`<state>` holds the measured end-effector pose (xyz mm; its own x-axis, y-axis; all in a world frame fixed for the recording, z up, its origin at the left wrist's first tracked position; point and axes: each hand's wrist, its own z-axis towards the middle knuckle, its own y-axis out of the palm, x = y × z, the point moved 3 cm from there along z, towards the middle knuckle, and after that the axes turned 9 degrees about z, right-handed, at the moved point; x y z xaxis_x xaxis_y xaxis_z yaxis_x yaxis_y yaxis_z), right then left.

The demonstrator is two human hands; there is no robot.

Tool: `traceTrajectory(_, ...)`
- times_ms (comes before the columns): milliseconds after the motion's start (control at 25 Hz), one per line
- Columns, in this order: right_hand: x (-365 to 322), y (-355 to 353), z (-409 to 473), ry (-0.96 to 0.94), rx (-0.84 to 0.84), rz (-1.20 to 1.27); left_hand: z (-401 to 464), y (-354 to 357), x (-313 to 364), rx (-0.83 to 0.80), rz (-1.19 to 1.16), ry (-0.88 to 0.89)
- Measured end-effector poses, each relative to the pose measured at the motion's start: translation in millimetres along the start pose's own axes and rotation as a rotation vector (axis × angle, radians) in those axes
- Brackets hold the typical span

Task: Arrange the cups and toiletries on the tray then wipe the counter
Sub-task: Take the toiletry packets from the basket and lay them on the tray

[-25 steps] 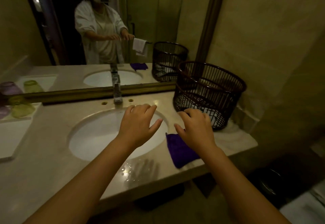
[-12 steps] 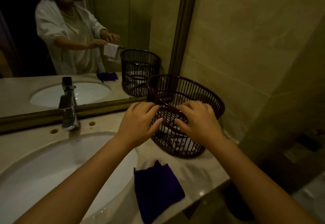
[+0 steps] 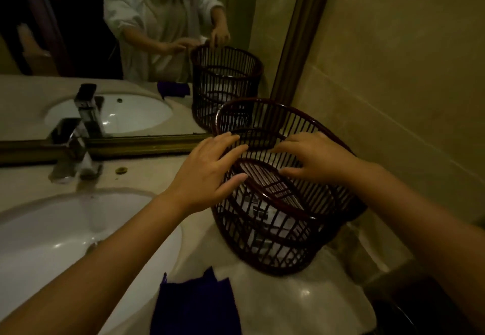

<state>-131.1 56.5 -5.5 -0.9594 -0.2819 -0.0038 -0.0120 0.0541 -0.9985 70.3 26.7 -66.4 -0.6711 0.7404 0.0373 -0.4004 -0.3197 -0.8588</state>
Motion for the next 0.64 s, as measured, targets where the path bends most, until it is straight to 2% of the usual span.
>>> traceTrajectory(120,34,20,43,-0.050,-0.175,0.012,3,21,1,0.003,-0.050,-0.113)
traceTrajectory(280,52,65,99,-0.047,-0.343,0.203,0,35,4,0.028,-0.199,-0.258)
traceTrajectory(480,48,150,124,-0.015,-0.632,0.257,-9,41,8,0.064,-0.287,-0.280)
traceTrajectory(640,50,194,117,0.027,-0.698,0.329,-9,45,6,0.091,-0.290,-0.280)
